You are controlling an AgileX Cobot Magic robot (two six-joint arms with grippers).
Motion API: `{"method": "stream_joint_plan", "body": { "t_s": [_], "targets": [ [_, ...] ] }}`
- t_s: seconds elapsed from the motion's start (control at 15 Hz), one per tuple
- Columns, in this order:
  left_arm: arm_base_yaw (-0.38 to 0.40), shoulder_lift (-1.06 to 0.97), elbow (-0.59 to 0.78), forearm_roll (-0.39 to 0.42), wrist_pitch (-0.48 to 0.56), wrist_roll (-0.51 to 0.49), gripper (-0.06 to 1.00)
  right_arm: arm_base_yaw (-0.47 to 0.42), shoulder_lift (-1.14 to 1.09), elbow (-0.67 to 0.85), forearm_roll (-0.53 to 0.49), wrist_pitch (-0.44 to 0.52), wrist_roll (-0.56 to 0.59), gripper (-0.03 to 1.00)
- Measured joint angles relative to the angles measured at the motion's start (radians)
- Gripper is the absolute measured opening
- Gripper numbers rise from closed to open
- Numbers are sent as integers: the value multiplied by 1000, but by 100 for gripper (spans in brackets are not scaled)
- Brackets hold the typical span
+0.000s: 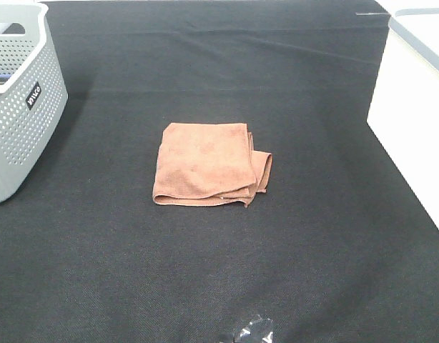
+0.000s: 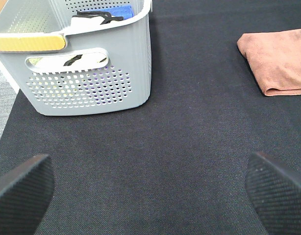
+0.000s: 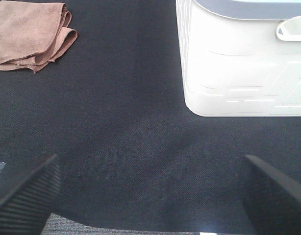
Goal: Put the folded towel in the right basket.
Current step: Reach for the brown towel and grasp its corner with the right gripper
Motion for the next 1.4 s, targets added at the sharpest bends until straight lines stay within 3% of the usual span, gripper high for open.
{"method": "stream_joint_plan", "body": {
  "t_s": [1.4],
  "targets": [
    [0,0,0,0,0,0,99,0,0,0,0,0,0,95]
  ]
}}
